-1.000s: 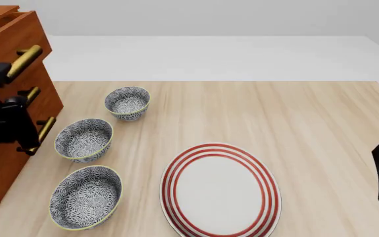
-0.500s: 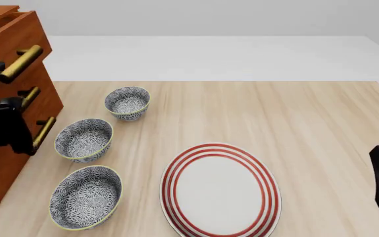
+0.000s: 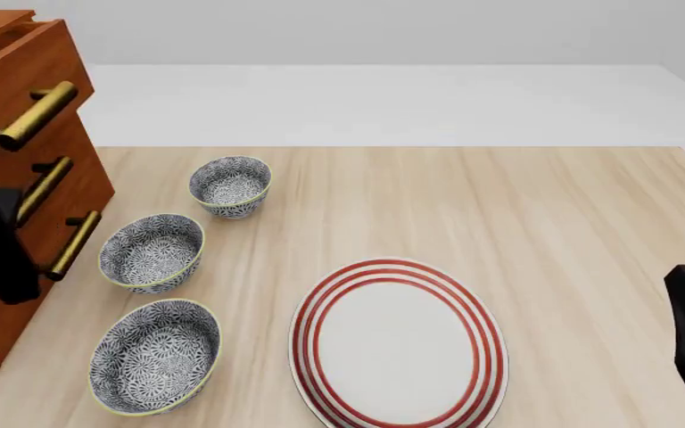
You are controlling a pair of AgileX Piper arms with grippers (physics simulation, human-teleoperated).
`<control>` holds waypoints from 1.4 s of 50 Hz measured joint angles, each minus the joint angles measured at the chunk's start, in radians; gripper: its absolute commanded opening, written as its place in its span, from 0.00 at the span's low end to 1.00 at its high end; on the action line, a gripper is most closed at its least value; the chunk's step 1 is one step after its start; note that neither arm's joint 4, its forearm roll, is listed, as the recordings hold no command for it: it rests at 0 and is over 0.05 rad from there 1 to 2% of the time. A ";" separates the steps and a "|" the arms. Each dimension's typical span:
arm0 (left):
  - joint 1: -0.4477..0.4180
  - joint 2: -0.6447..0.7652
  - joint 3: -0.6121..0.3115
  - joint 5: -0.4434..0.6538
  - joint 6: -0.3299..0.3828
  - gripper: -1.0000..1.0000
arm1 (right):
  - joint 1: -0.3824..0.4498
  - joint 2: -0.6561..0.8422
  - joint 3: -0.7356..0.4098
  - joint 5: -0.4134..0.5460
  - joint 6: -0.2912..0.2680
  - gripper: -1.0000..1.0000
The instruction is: Open the top drawer of the cabinet.
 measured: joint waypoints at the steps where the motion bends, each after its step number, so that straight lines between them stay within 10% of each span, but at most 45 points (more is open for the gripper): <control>1: -0.001 -0.012 0.003 0.008 -0.002 1.00 | 0.000 0.000 0.000 0.000 0.000 1.00; 19: -0.033 -0.258 -0.028 0.202 -0.123 1.00 | 0.000 0.000 -0.002 0.002 0.000 1.00; 33: -0.041 -0.360 -0.196 0.403 -0.365 1.00 | 0.000 0.000 -0.002 0.002 0.000 1.00; 70: 0.000 -0.223 -0.683 0.764 -0.947 1.00 | 0.000 0.000 -0.002 0.003 0.000 1.00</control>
